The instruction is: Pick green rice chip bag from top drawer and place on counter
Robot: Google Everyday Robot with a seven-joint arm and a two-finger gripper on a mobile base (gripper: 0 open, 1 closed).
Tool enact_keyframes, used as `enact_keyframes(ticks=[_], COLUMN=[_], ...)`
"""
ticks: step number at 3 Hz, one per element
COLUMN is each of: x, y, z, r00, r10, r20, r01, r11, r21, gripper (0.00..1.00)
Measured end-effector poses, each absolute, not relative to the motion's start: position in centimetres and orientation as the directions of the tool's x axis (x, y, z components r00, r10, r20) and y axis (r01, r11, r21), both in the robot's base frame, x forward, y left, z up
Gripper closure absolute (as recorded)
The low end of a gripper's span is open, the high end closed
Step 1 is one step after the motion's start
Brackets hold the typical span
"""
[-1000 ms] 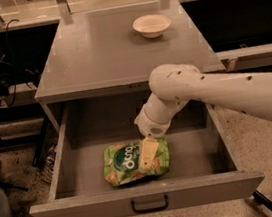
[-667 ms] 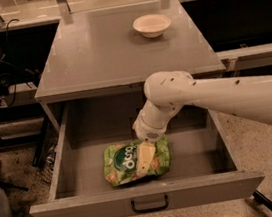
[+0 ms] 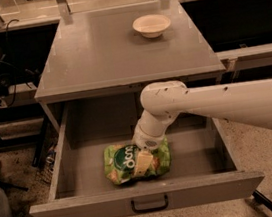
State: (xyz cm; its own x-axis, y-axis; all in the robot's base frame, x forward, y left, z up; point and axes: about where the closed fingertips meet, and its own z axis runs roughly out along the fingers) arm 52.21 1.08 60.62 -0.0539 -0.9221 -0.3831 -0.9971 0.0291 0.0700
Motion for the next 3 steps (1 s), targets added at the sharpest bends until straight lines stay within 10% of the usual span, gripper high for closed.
enact_keyframes(ticks=[2, 3], x=[53.3, 54.6], y=[-3.4, -6.9], z=[68.2, 75.0], r00=[-0.063, -0.035], r10=[-0.888, -0.868], r20=[-0.455, -0.494], r01=[-0.997, -0.986], r11=[0.080, 0.110], r21=[-0.019, -0.123], gripper=[0.95, 1.00])
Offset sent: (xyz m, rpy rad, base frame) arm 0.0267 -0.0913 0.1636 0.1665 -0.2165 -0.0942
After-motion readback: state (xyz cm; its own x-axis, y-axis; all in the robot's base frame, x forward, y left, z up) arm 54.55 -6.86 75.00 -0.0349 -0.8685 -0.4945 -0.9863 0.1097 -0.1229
